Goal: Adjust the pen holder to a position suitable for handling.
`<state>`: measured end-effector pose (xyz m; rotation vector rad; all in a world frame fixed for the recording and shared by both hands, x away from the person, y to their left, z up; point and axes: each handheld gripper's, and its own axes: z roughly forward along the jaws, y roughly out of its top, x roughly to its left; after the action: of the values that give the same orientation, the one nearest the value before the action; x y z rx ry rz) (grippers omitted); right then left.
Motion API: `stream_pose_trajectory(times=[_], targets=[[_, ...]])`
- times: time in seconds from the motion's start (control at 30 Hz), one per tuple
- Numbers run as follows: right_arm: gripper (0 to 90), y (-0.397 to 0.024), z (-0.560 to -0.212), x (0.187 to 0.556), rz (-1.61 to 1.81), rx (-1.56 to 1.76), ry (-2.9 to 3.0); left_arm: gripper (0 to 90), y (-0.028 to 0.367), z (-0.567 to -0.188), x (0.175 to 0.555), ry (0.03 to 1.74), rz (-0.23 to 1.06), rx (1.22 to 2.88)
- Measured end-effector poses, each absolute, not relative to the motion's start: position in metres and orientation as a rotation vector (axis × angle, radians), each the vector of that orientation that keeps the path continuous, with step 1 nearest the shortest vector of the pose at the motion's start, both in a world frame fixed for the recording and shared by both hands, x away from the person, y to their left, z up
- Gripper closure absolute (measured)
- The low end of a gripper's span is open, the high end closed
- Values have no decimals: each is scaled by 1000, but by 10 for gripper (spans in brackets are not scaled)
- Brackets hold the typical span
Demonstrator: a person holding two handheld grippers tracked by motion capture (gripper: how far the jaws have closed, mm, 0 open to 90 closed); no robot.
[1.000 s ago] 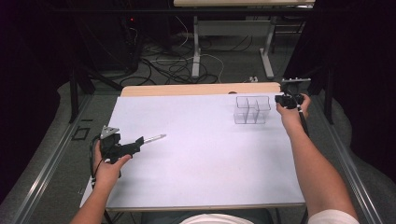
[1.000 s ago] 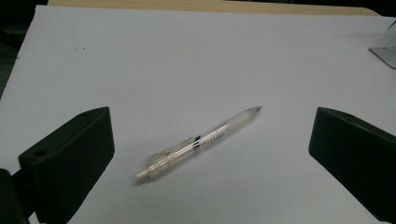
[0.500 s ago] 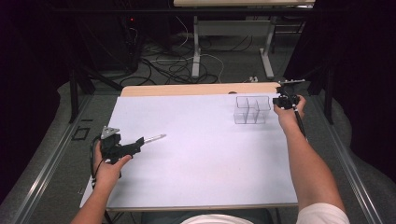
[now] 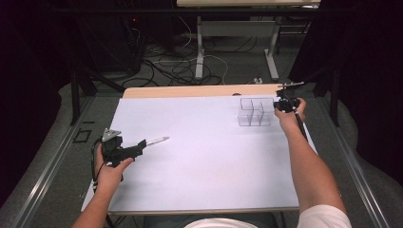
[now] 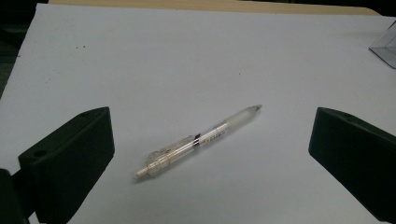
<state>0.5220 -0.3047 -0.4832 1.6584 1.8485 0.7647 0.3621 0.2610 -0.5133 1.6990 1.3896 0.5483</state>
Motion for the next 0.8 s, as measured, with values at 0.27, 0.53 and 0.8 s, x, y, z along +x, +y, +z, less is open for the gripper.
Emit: stream_pose_trajectory(times=[0.27, 0.53, 0.8], targets=[[900, -305, -487, 522, 758, 1681, 1844, 2, 261, -513, 362, 1386, 546, 1706], [900, -304, -488, 522, 754, 1673, 1845, 2, 260, -514, 363, 1392, 546, 1713], [900, -300, -488, 520, 773, 1664, 1868, 2, 260, -514, 363, 1387, 545, 1713]])
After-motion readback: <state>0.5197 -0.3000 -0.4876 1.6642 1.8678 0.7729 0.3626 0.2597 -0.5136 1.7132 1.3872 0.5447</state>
